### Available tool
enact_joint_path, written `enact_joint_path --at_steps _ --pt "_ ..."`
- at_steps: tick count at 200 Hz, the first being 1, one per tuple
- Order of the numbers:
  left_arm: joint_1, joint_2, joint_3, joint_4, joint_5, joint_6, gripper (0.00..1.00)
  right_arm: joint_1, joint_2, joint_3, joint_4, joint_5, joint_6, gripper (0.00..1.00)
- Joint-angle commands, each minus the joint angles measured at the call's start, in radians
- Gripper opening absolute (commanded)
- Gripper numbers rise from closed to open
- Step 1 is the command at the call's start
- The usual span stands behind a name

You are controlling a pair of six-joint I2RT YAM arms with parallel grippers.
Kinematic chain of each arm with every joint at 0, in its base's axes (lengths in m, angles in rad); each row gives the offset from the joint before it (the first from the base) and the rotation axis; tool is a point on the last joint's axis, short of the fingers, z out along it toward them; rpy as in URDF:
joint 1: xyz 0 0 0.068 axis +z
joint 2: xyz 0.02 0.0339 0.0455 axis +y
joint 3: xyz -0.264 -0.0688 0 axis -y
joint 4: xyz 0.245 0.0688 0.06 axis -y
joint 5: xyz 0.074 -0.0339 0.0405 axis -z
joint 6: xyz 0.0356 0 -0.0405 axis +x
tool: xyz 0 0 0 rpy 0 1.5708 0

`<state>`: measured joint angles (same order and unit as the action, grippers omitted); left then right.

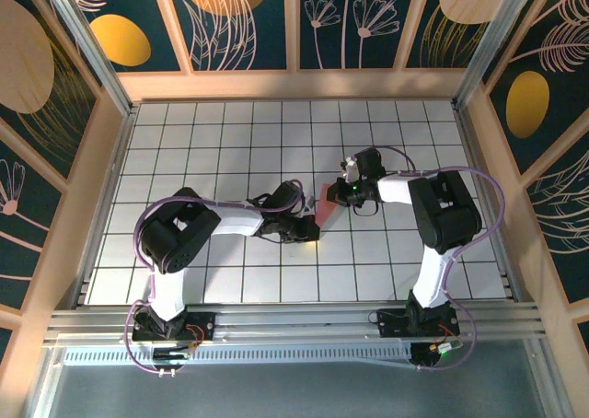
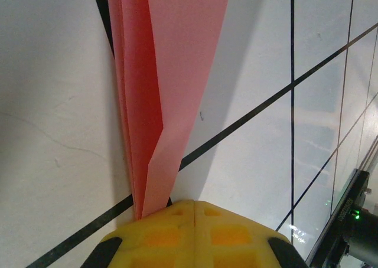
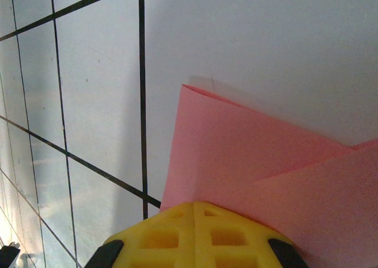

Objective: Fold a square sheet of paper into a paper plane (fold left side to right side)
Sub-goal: Fold the wing for the fifth time at the center of the table.

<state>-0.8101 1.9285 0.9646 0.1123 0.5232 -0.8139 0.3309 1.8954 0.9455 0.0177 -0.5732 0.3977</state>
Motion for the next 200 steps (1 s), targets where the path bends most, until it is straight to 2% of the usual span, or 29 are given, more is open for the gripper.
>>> enact_joint_path --at_steps 1,63,88,129,200 --pt "-0.009 -0.009 -0.027 -0.054 0.041 -0.016 0.01 0.003 0.105 -0.045 -0.139 0.172 -0.036 0.0" --pt "-0.022 -0.018 -0.041 -0.046 0.054 -0.028 0.01 0.003 0.103 -0.045 -0.14 0.171 -0.036 0.0" --pt "-0.021 -0.067 -0.053 -0.008 0.062 -0.047 0.01 0.003 0.102 -0.045 -0.14 0.17 -0.036 0.0" --pt "0.043 -0.141 -0.017 -0.039 0.052 -0.028 0.01 0.004 0.099 -0.047 -0.138 0.167 -0.034 0.0" --pt "0.058 0.032 0.132 -0.072 0.084 0.036 0.0 0.01 0.092 -0.045 -0.133 0.162 -0.029 0.0"
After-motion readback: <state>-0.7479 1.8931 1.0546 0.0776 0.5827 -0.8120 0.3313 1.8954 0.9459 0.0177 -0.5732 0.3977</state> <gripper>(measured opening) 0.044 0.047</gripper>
